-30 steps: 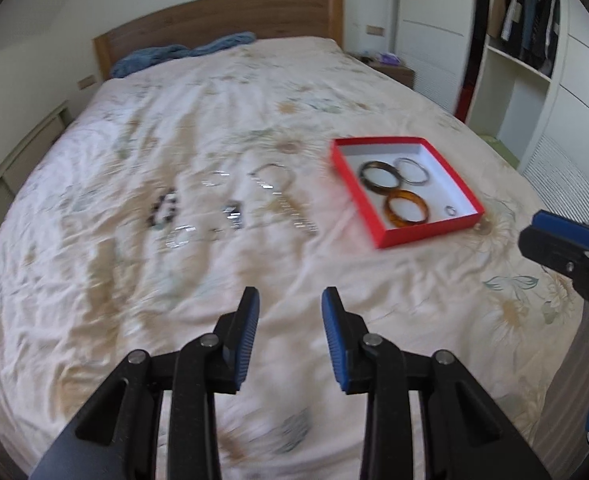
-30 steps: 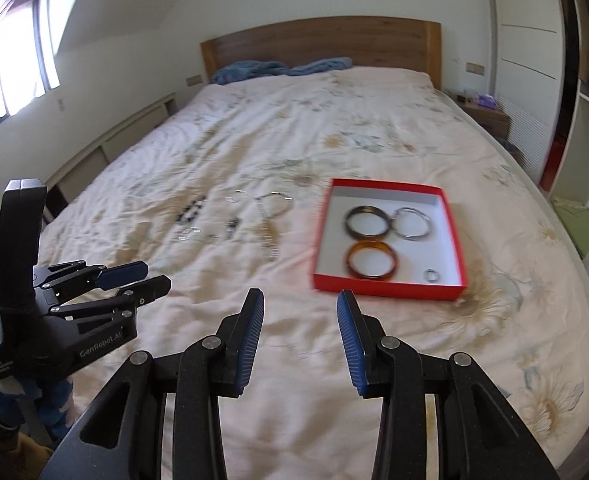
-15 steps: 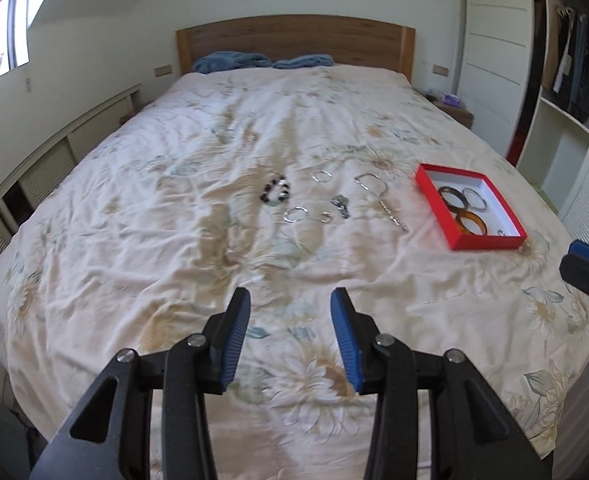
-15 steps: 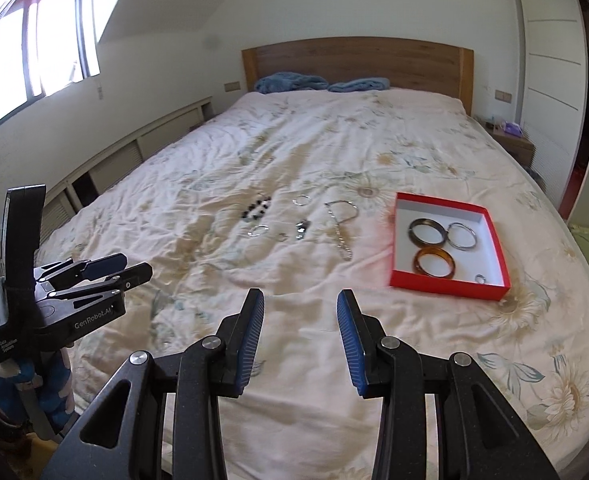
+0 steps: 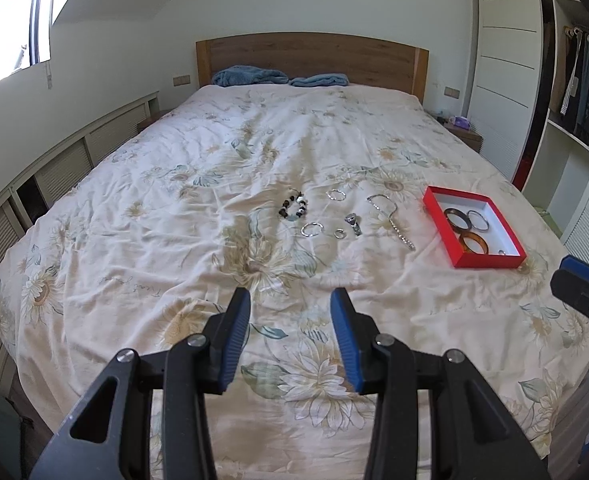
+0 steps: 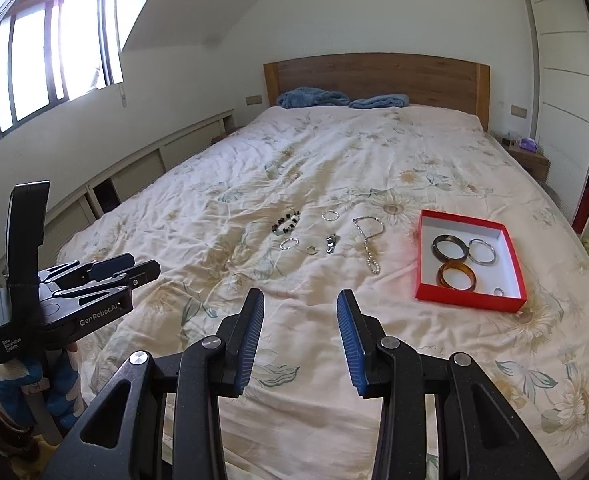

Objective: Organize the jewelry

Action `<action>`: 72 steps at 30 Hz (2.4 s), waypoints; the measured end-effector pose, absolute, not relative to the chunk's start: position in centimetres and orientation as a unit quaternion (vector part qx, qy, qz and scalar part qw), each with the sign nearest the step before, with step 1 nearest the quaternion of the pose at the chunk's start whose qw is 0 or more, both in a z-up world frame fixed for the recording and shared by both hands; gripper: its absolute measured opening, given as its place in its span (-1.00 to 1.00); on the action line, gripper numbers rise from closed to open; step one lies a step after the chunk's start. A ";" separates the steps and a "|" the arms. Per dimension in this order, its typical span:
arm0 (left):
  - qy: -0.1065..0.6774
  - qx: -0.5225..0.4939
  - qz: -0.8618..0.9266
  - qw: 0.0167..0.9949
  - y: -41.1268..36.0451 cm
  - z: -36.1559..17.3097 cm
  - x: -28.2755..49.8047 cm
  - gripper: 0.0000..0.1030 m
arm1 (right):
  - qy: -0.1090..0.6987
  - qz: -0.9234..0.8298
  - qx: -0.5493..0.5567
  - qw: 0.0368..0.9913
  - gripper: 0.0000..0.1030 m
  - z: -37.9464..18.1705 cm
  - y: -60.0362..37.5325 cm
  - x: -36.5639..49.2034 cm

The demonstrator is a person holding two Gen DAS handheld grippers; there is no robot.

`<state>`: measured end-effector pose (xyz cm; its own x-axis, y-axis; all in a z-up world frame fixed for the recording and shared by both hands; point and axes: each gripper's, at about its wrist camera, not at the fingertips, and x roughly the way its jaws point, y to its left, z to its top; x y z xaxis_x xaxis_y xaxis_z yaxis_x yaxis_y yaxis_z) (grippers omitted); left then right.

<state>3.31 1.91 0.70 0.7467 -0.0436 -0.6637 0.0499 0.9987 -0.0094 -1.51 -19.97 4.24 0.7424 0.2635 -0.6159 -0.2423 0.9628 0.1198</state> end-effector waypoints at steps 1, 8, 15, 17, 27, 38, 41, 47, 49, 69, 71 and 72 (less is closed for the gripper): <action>0.356 0.005 -0.024 0.934 1.9 0.7 3.3 -0.23 | 0.332 0.135 0.017 0.933 -0.26 4.1 -20.0 -1.5; 0.369 0.006 -0.021 0.929 1.5 0.1 4.0 -0.23 | 0.332 0.134 0.024 0.934 -0.26 3.0 -20.4 -0.1; 0.386 0.003 -0.027 0.922 1.5 -1.2 6.6 -0.23 | 0.348 0.133 0.033 0.927 -0.26 1.3 -20.5 2.5; 0.395 -0.002 -0.030 0.918 1.6 -1.8 7.5 -0.23 | 0.352 0.134 0.033 0.926 -0.26 0.9 -20.4 3.3; 0.434 -0.007 -0.033 0.900 1.3 -5.4 12.1 -0.23 | 0.374 0.147 0.023 0.915 -0.26 -1.3 -19.9 7.4; 0.472 -0.044 -0.049 0.879 2.2 -9.5 20.8 -0.25 | 0.416 0.194 0.023 0.888 -0.40 -5.4 -18.7 15.6; 0.477 -0.049 -0.057 0.876 2.0 -10.2 23.4 -0.26 | 0.423 0.207 0.026 0.882 -0.41 -6.6 -18.0 18.4; 0.481 -0.050 -0.077 0.872 1.5 -12.0 29.0 -0.39 | 0.435 0.225 0.033 0.871 -0.43 -9.3 -16.7 23.7; 0.484 -0.045 -0.083 0.870 1.2 -12.9 30.5 -0.44 | 0.440 0.230 0.034 0.868 -0.43 -10.3 -16.3 25.1; 0.494 -0.022 -0.117 0.861 1.1 -18.4 34.3 -0.66 | 0.482 0.258 0.018 0.837 -0.47 -16.8 -14.2 32.1; 0.493 -0.025 -0.120 0.861 1.1 -18.5 34.3 -0.67 | 0.485 0.262 0.014 0.834 -0.47 -17.1 -13.8 32.3; 0.493 -0.026 -0.121 0.861 1.2 -18.6 34.3 -0.67 | 0.485 0.263 0.010 0.834 -0.47 -17.3 -13.7 32.3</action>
<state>34.32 1.17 -18.56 0.4838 -0.2342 -0.8432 0.1835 0.9693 -0.1640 32.33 -13.65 -17.25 0.3913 0.4484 -0.8036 -0.4281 0.8617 0.2724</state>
